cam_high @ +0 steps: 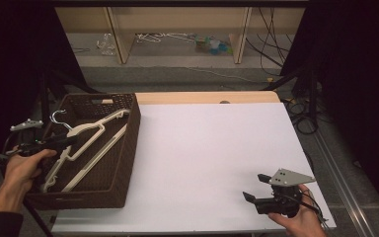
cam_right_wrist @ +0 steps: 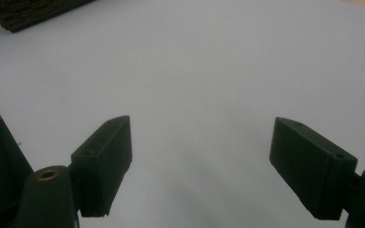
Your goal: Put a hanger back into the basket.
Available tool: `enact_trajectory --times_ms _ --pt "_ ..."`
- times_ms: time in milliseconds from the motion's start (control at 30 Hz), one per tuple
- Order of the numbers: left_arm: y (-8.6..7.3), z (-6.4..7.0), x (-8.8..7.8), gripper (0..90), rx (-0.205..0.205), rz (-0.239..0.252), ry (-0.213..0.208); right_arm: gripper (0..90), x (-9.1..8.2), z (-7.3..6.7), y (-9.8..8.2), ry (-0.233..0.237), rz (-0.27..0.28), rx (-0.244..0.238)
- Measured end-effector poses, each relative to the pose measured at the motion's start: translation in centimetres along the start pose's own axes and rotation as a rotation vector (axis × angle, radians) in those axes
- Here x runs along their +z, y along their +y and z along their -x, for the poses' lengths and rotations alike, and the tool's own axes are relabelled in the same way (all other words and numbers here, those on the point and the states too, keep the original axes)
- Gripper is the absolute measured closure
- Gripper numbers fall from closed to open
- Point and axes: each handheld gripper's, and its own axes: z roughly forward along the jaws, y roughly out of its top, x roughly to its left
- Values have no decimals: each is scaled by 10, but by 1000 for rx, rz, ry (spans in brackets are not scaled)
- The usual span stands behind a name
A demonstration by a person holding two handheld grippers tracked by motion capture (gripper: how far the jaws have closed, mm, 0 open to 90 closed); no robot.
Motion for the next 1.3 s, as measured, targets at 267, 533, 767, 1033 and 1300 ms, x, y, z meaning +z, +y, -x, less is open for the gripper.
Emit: enact_trajectory --times_ms 267,533,767,1033,1300 --pt "-4 46 -11 357 90 36 -107 228 0 0 0 0 5 7" --pt "-18 101 -18 295 190 74 -202 223 0 0 -1 -6 26 11" --pt "-29 154 -14 222 261 139 -264 197 0 0 0 -2 64 10" --pt "-45 200 -4 158 320 142 -323 167 -4 0 0 8 122 7" --pt "-68 223 3 160 367 144 -325 164 -8 -4 3 19 150 21"
